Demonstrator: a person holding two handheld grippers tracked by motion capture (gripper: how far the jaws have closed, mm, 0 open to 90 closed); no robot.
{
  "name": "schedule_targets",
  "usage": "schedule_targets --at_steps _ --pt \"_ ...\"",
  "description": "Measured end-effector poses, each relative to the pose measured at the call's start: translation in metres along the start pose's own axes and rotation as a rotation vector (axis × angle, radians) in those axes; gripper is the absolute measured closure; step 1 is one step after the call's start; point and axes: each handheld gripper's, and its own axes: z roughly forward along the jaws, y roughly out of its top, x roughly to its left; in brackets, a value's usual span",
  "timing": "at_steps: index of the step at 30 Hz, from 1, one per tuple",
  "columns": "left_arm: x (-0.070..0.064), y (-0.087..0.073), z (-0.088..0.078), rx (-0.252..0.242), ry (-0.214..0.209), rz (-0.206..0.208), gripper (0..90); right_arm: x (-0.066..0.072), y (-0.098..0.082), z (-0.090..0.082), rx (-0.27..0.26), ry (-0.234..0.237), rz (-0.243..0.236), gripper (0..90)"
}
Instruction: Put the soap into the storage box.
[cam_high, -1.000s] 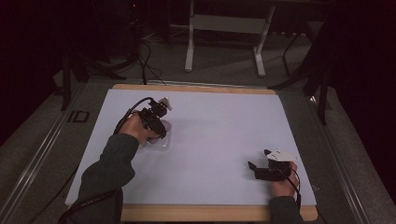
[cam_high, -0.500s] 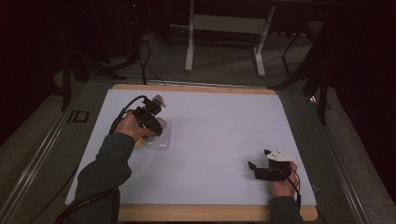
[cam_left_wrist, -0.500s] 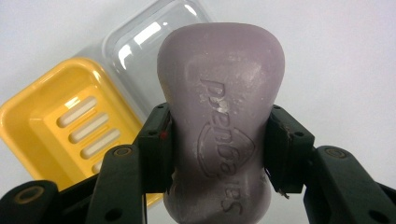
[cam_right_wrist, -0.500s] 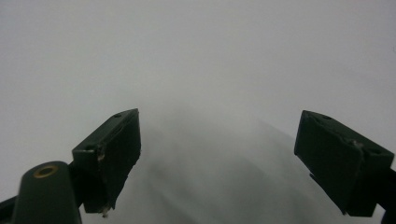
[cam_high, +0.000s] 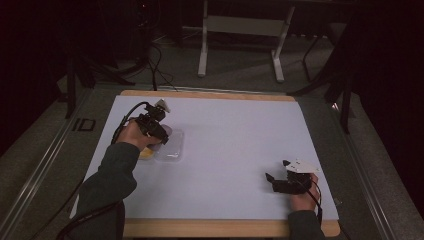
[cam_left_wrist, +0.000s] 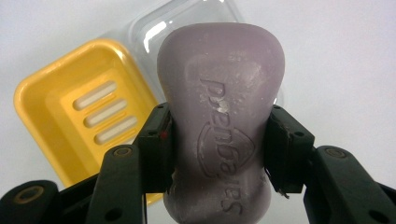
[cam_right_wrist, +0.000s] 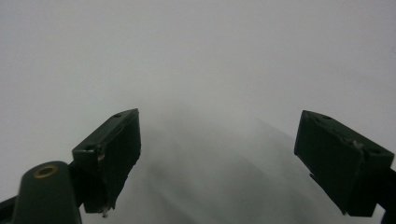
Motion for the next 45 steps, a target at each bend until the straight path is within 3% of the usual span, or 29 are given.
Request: schedule_targets --at_steps 14,32,45 --pt "0.028 -0.014 0.009 0.003 0.03 -0.107 50.1 0.0 0.0 0.0 0.0 -0.003 -0.006 14.4" --pt "0.055 -0.018 0.031 0.038 0.079 -0.228 50.0 0.0 0.0 0.0 0.0 -0.004 -0.007 14.4" --pt "0.064 -0.017 0.051 0.094 0.091 -0.276 50.0 0.0 0.0 0.0 -0.002 -0.006 -0.003 14.4"
